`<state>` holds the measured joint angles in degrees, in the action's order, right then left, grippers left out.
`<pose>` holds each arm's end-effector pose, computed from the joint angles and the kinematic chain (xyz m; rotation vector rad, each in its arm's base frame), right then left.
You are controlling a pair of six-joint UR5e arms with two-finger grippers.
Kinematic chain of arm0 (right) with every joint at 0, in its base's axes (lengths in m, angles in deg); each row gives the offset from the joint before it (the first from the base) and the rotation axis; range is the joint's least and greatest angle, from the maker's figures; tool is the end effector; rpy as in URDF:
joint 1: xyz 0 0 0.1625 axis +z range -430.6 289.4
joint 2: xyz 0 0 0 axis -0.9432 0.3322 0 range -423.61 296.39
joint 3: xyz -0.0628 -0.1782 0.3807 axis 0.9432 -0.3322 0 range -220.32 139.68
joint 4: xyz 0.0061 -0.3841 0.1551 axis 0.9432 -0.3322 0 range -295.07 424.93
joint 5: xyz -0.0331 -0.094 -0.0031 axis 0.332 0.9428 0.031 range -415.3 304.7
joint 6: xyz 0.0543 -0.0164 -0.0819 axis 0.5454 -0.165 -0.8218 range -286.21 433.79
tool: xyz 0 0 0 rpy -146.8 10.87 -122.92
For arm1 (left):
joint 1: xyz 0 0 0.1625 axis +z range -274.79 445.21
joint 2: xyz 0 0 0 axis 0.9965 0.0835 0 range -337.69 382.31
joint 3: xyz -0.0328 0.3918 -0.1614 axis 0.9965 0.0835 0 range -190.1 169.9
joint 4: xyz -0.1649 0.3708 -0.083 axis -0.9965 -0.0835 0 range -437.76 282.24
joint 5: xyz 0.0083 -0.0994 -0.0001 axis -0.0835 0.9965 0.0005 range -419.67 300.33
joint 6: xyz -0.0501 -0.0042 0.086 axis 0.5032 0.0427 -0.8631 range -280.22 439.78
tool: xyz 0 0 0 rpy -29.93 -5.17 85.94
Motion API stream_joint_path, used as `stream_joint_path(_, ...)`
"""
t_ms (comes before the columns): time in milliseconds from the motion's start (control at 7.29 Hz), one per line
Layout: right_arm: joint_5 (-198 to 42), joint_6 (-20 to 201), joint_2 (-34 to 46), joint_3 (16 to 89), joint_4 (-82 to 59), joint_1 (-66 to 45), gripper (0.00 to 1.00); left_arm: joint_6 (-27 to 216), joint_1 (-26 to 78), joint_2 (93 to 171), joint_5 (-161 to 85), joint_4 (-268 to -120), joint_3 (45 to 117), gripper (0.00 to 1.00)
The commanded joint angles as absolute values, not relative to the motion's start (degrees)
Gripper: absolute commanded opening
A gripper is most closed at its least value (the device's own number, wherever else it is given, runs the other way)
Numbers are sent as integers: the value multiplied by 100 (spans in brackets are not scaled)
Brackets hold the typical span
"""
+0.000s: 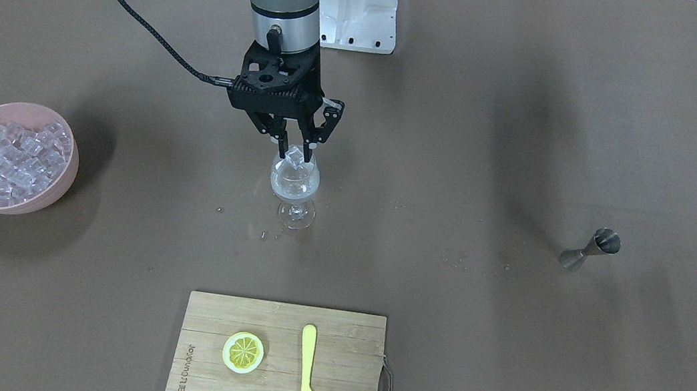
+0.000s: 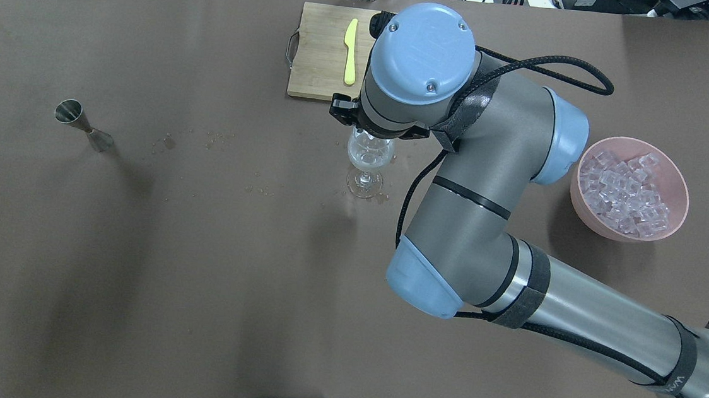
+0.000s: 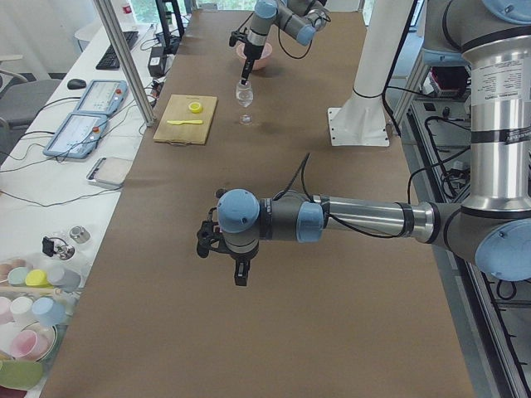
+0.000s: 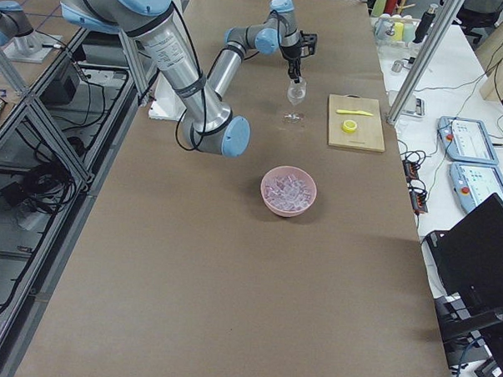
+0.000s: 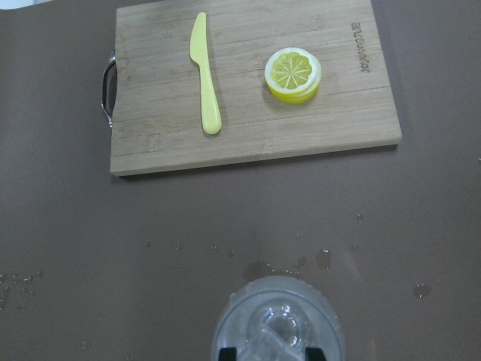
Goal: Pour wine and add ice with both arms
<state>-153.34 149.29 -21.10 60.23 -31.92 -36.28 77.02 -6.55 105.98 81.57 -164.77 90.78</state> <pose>-0.4780 -0.4709 0.1011 0.2502 -0.8686 0.2596 -0.0693 -0.4434 0.6134 0.0606 0.8927 0.0283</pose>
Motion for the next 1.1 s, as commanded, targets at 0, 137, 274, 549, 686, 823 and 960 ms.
stream_joint_path(0, -15313, 14929, -2099, 6023, -3192, -3650, 84, 7696, -655, 10599, 8157, -16477, 9080, 98)
stream_joint_path(137, -15269, 14929, -2107, 6023, -3192, -3650, 99, 7696, -655, 10599, 8157, -16477, 9088, 98)
stream_joint_path(274, -15269, 14920, -2116, 6031, -3184, -3650, 100, 7705, -655, 10599, 8157, -16477, 9088, 98)
stream_joint_path(549, -15286, 14920, -2116, 6066, -3192, -3641, 100, 7705, -655, 10599, 8157, -16477, 9088, 98)
stream_joint_path(686, -15347, 14894, -2107, 6145, -3192, -3641, 100, 7705, -655, 10599, 8157, -16477, 9097, 98)
stream_joint_path(823, -15357, 14798, -2099, 6241, -3297, -3632, 100, 7705, -655, 10599, 8157, -16477, 9106, 98)
stream_joint_path(960, -15418, 14502, -2046, 6477, -3576, -3554, 100, 7705, -655, 10599, 8157, -16477, 9097, 98)
